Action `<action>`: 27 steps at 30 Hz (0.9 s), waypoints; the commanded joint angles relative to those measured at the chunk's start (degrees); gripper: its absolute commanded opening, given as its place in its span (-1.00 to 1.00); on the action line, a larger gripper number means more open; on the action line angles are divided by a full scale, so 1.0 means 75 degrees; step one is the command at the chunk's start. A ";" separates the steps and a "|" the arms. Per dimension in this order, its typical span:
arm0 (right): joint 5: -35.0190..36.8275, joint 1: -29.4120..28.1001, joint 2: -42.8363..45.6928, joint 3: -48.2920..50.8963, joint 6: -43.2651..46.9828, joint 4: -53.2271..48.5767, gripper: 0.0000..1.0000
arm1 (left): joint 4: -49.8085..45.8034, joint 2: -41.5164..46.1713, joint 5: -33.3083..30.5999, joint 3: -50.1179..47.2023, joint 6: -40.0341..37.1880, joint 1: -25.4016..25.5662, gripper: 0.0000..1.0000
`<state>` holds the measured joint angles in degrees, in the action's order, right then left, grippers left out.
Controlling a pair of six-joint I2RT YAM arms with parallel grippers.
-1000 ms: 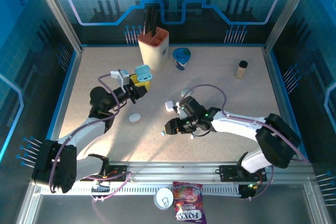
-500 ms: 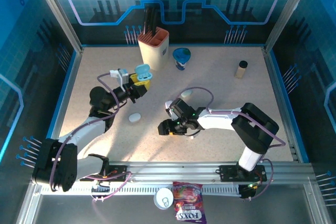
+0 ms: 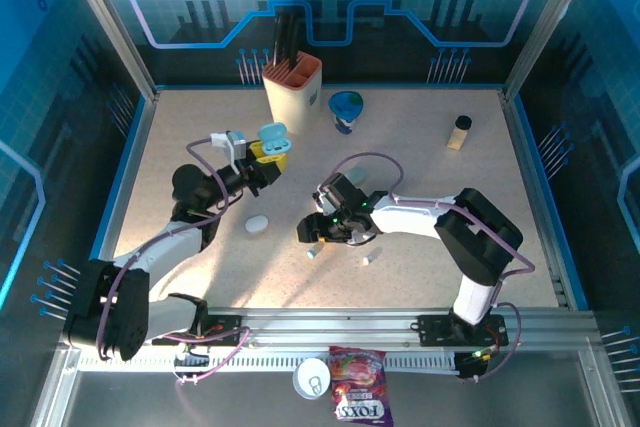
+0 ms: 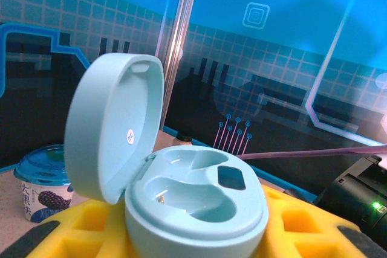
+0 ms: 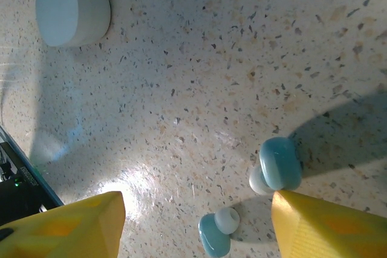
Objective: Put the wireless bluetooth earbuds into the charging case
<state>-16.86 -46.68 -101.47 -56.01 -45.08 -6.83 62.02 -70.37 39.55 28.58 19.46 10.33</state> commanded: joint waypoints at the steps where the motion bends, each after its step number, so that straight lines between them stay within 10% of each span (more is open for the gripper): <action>1: 0.0160 0.0059 -0.0035 -0.0089 0.0056 -0.0102 0.32 | 0.0351 -0.0063 0.0193 0.0051 0.0053 -0.0064 -0.30; 27: 0.0085 0.0355 -0.0871 -0.1087 0.0822 -0.0777 0.22 | 0.0379 -0.0157 0.0258 0.0070 0.0018 -0.0064 -0.30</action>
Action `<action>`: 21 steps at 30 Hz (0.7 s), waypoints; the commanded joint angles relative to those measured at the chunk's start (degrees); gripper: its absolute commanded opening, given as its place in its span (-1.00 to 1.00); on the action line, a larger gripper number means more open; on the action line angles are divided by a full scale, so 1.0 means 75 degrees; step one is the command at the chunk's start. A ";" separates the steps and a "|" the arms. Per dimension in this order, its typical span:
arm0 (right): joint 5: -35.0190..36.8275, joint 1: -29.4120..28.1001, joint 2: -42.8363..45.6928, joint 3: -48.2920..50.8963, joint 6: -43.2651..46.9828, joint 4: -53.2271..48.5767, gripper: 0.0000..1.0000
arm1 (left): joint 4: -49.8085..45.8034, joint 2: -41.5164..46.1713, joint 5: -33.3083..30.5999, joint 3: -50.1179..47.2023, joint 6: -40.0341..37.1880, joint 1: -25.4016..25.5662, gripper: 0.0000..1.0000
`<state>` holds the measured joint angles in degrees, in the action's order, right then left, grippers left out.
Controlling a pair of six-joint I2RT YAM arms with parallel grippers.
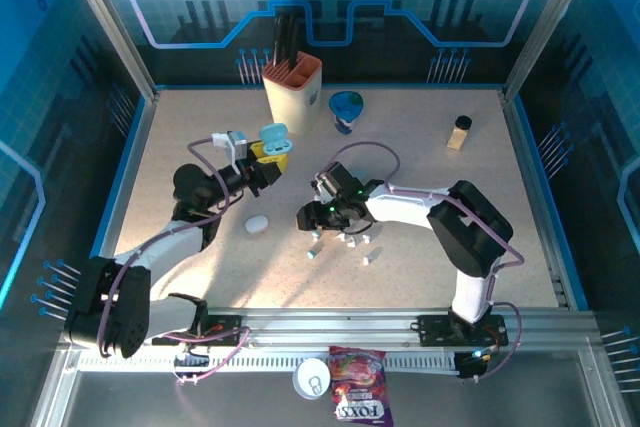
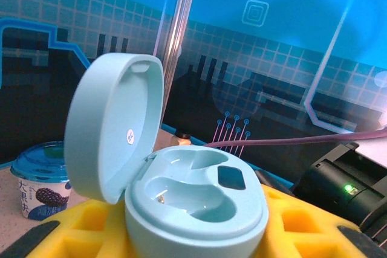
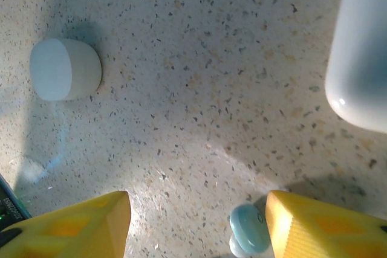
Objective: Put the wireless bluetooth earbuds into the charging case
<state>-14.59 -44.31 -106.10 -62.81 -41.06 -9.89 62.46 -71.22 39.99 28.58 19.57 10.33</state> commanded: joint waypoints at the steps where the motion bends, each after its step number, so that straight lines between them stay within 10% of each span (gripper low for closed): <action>1: -0.0239 0.0038 -0.0294 -0.0175 0.0293 -0.0369 0.21 | 0.0312 -0.0037 0.0210 0.0070 0.0011 -0.0064 -0.30; 21: -0.0542 -0.0014 -0.0047 0.0311 0.0161 -0.0035 -0.15 | 0.0337 -0.0049 0.0219 0.0057 0.0039 -0.0068 -0.30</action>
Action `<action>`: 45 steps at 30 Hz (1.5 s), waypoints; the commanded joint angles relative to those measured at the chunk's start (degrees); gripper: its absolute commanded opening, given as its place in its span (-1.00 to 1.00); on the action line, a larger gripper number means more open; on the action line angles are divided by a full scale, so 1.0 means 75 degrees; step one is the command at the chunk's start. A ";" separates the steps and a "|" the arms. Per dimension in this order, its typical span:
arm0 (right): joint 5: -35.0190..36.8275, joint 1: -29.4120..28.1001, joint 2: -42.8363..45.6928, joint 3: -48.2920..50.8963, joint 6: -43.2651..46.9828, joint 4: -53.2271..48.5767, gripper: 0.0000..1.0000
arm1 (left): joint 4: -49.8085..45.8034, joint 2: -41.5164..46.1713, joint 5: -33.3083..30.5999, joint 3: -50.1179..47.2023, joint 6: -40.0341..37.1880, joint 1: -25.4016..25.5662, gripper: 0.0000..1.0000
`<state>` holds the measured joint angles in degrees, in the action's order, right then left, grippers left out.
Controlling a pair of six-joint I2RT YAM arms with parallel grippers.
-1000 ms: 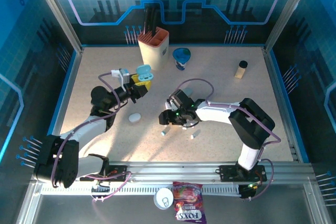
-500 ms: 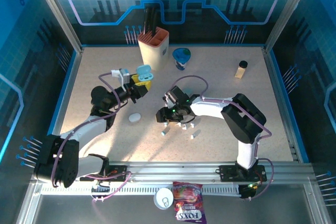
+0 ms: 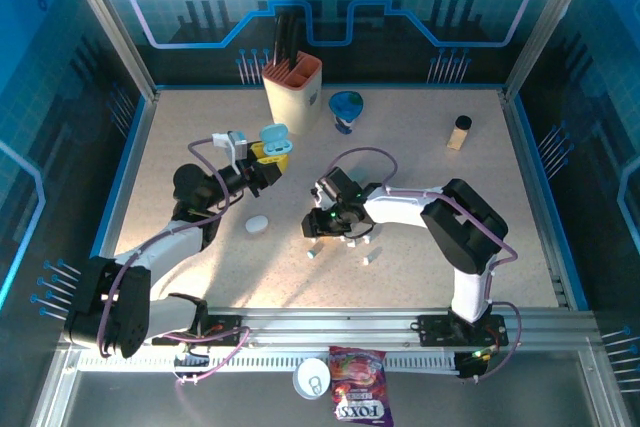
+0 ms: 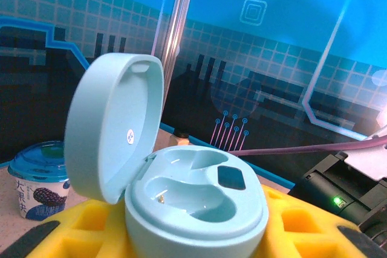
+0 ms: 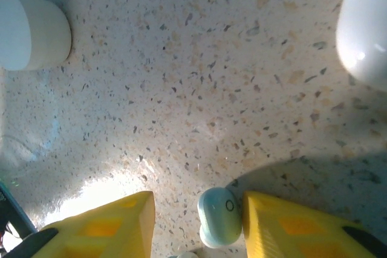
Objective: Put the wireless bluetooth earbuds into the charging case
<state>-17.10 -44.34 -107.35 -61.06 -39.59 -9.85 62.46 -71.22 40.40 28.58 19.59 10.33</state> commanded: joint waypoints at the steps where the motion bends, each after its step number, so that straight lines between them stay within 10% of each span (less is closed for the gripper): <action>1: -0.0224 -0.0018 0.0113 0.0078 -0.0041 -0.0035 -0.16 | 0.0333 -0.0050 0.0165 0.0049 0.0042 -0.0059 -0.30; 45: 0.0249 -0.0076 -0.0059 0.0203 -0.0194 0.0150 -0.65 | 0.0344 -0.0148 0.0238 0.0099 0.0161 -0.0064 -0.29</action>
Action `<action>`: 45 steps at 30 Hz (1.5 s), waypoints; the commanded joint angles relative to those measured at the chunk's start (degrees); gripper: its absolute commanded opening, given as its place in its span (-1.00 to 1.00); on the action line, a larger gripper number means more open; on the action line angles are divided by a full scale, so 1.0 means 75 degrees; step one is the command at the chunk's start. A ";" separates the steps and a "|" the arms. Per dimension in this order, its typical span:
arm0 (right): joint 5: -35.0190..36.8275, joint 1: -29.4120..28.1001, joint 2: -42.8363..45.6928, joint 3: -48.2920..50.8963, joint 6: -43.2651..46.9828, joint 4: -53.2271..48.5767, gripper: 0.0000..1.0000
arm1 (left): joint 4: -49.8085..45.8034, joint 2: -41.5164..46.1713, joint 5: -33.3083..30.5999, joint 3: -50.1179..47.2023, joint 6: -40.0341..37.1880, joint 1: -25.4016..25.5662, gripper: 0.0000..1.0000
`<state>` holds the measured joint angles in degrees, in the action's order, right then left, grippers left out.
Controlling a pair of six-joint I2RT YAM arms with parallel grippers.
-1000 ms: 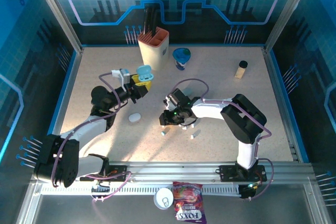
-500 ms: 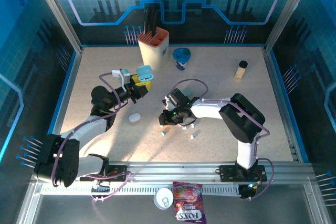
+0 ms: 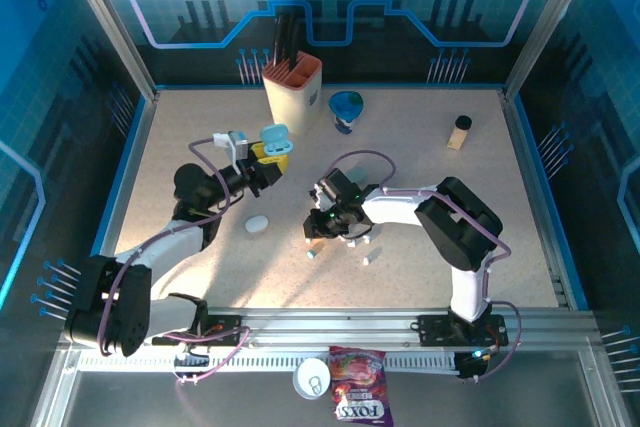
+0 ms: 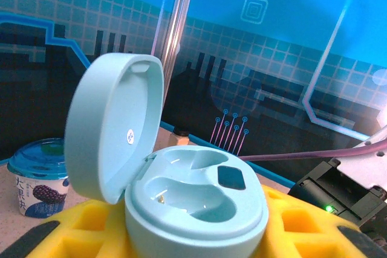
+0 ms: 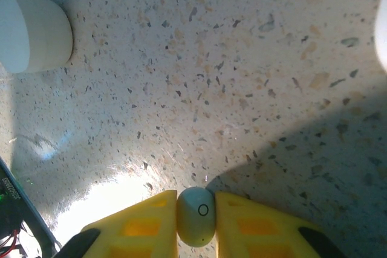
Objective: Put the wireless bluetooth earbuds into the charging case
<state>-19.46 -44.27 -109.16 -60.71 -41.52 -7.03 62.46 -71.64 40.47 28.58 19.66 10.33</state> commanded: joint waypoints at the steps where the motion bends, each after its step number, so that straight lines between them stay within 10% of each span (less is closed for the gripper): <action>1: 0.0796 -0.0117 0.0383 0.0199 0.0144 -0.0304 -0.67 | 0.0346 -0.0106 0.0229 0.0095 0.0156 -0.0064 -0.29; 20: 0.7236 -0.0432 0.1257 -0.0925 -0.1405 -0.6085 -0.87 | 0.0656 -0.0344 0.0381 0.0193 0.0512 -0.0053 -0.30; 31: 0.6930 -0.0494 0.2281 -0.0509 -0.0918 -0.5437 -0.84 | 0.0416 -0.0434 0.0487 0.0131 0.0062 0.0226 -0.31; 45: 0.4798 -0.0798 0.6880 0.0612 0.4018 -0.2001 -1.00 | -0.1596 0.0041 0.0641 -0.0266 -0.2672 0.1502 -0.29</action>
<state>22.24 -49.01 -59.77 -56.34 -22.09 -29.15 54.50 -73.32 43.24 26.85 6.04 20.67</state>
